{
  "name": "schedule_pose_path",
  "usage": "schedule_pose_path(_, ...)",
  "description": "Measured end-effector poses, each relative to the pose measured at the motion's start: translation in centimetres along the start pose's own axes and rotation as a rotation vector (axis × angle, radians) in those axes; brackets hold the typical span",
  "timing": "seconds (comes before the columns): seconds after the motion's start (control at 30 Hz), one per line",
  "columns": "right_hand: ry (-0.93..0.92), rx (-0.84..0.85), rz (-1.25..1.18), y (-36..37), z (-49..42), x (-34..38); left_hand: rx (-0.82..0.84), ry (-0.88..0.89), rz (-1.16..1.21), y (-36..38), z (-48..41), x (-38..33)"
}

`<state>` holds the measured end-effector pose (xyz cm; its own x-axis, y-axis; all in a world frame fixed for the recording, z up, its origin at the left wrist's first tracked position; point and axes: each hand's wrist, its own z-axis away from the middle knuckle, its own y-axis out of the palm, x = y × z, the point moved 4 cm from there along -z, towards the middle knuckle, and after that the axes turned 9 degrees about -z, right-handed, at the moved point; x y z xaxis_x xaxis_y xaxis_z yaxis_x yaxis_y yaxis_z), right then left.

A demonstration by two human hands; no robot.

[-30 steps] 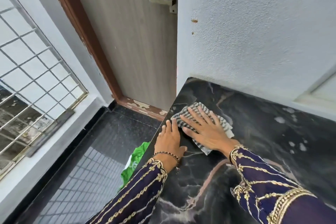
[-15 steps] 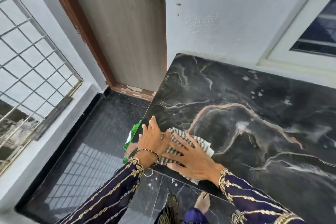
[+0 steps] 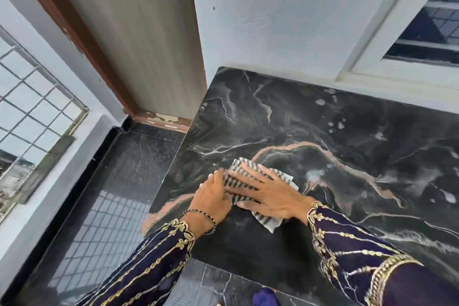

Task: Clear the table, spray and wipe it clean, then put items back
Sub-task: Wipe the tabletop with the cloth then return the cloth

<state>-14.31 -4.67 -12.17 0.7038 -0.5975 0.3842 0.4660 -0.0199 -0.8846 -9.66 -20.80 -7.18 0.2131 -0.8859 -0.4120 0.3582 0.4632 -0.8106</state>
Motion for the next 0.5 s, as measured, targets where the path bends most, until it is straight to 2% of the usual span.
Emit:
schedule_pose_path(0.1,0.049,0.027,-0.007,-3.1,-3.3,-4.8,-0.017,0.001,0.041,-0.3,-3.5,-1.7)
schedule_pose_path(0.23,0.092,0.046,-0.002,-7.2,-7.5,-10.9,0.017,0.003,-0.204,-1.3,-9.2,-4.2)
schedule_pose_path(0.5,0.255,-0.005,-0.076,-14.3,-15.8,-22.1,0.315,-0.230,-0.455,-1.9,-17.5,-6.5)
